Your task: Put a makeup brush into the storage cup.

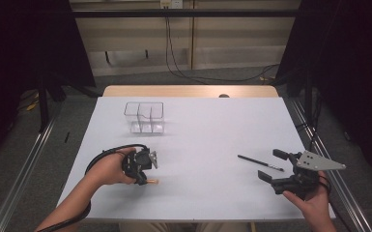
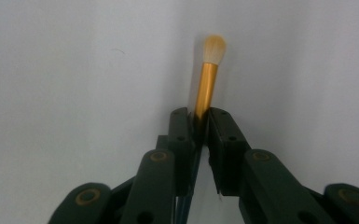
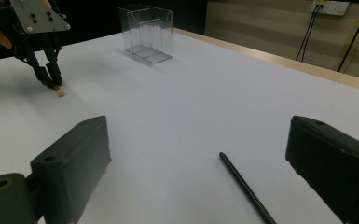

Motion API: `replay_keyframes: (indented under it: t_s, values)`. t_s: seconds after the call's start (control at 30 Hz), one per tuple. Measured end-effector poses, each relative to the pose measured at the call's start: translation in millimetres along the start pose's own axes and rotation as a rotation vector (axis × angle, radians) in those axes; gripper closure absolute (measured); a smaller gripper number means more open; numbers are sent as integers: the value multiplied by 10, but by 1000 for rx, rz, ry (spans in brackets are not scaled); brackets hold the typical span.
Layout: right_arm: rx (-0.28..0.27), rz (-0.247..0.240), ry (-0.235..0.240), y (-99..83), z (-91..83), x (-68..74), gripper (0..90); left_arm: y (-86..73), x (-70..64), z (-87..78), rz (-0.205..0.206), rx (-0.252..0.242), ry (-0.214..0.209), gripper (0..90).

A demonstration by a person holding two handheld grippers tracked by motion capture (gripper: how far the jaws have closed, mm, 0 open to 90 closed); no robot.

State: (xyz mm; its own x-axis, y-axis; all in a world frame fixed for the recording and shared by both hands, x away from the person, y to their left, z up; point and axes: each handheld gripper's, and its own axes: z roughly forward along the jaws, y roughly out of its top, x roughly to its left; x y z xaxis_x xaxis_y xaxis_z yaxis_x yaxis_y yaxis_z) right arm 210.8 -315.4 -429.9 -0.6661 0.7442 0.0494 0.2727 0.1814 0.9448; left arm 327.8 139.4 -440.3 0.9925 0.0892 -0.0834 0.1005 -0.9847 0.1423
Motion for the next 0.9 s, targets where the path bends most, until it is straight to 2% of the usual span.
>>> replay_keyframes:
  t_s: [0.13, 0.63, 0.83, 0.9]
  values:
    - [1, -1, 0, 1, 3, 3, 59, 8, -3, 6, -4, 7, 6, 839]
    - [5, -4, 2, 0, 9, 3, 59, 21, 0, -8, -38, 10, 9, 843]
    - [5, -4, 2, -2, 13, 7, 59, 20, 31, -58, -77, -40, 9, 842]
    - [6, -5, 3, -1, 9, 4, 59, 15, 42, -86, -103, -68, 7, 843]
